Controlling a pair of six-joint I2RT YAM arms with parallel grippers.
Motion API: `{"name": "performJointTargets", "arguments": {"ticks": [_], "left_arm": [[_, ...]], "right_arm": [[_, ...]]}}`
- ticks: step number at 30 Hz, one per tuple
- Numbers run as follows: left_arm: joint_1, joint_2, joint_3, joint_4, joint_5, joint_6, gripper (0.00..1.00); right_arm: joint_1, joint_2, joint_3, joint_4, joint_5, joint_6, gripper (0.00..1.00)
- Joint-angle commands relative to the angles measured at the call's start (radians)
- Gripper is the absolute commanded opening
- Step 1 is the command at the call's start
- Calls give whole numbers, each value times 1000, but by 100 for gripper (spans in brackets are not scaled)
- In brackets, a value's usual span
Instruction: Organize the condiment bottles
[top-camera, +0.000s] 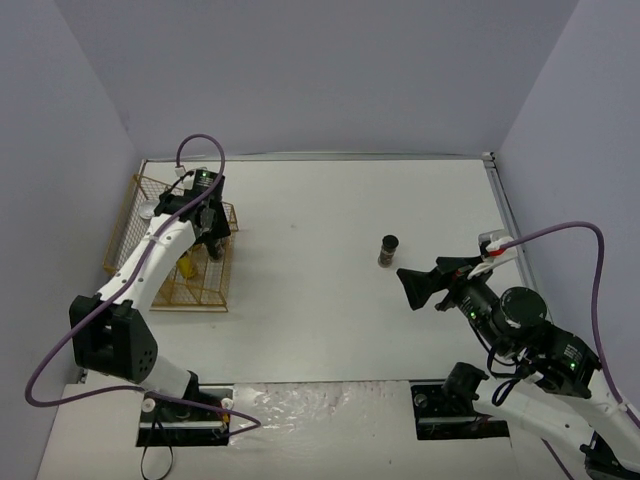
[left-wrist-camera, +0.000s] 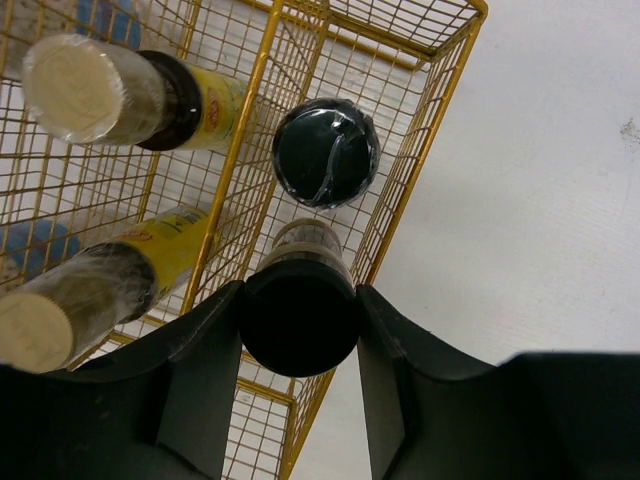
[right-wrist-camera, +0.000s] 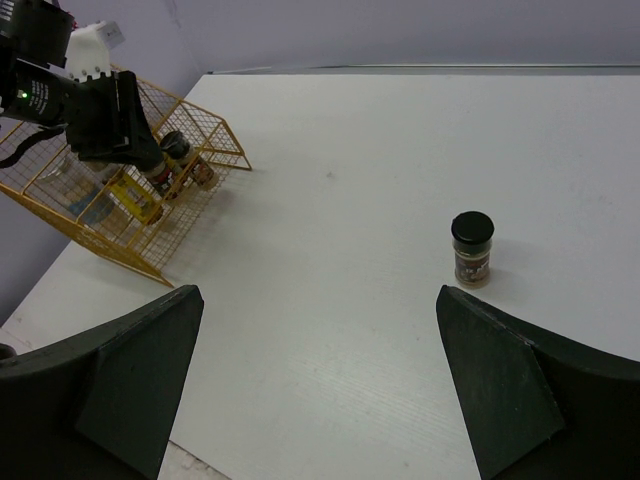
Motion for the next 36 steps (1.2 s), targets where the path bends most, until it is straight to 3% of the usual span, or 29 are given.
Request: {"name": "performJointTargets", "arguments": {"ticks": [1, 15, 25, 36], "left_arm": [[18, -1, 16, 66, -5, -4, 15], [36, 13, -37, 87, 13, -30, 41], [36, -2, -56, 82, 26, -52, 68], [35, -63, -53, 24, 82, -102, 78]], "right_arm": [[-1, 27, 4, 72, 11, 9, 100], [0, 28, -10, 73, 36, 14, 100], [-1, 36, -9, 71, 33, 9, 100], [-1, 134, 16, 64, 62, 19, 100]]}}
